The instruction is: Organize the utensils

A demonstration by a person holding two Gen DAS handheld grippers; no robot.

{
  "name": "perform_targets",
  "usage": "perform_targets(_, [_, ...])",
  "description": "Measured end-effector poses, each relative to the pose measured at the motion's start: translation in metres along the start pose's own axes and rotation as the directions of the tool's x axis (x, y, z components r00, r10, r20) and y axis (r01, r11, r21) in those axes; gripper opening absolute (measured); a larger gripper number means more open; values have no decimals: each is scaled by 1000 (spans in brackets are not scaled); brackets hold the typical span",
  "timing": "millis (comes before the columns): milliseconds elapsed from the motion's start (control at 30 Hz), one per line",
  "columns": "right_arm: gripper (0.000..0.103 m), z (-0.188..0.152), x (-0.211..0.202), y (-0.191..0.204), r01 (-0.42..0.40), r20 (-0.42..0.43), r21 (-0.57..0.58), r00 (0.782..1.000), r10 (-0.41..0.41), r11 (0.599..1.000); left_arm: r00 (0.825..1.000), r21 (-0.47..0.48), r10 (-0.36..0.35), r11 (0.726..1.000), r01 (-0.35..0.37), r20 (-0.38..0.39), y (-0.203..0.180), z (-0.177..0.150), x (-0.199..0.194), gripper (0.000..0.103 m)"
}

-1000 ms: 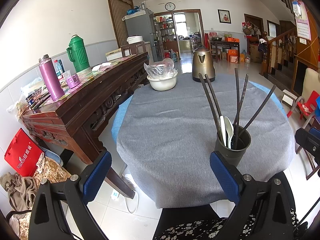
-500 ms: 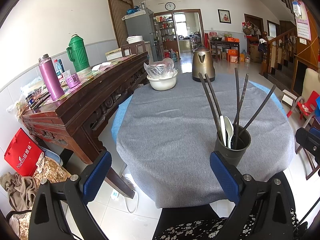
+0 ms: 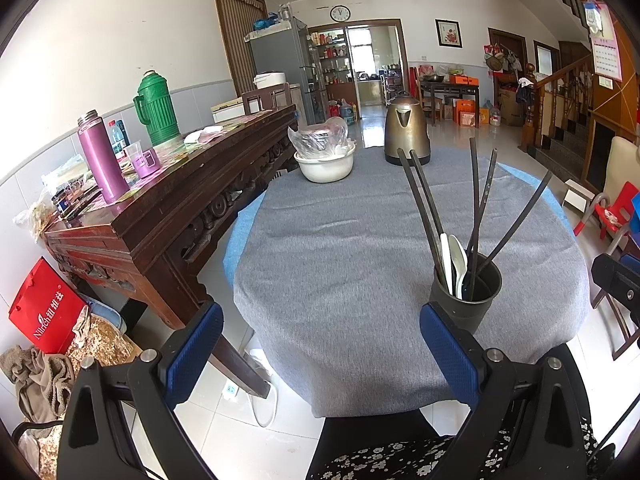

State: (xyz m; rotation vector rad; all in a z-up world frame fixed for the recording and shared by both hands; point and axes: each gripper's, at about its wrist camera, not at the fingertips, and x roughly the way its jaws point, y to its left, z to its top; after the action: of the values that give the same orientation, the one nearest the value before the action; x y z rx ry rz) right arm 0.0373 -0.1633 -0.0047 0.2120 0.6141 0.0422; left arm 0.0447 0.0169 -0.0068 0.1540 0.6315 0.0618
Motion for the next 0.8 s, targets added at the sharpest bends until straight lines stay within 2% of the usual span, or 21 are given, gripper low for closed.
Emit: perform_targets(800, [68, 4, -3, 1, 0, 17, -2, 1000, 0, 1000, 1000, 2, -2, 1000, 2, -5, 1, 4, -3, 99])
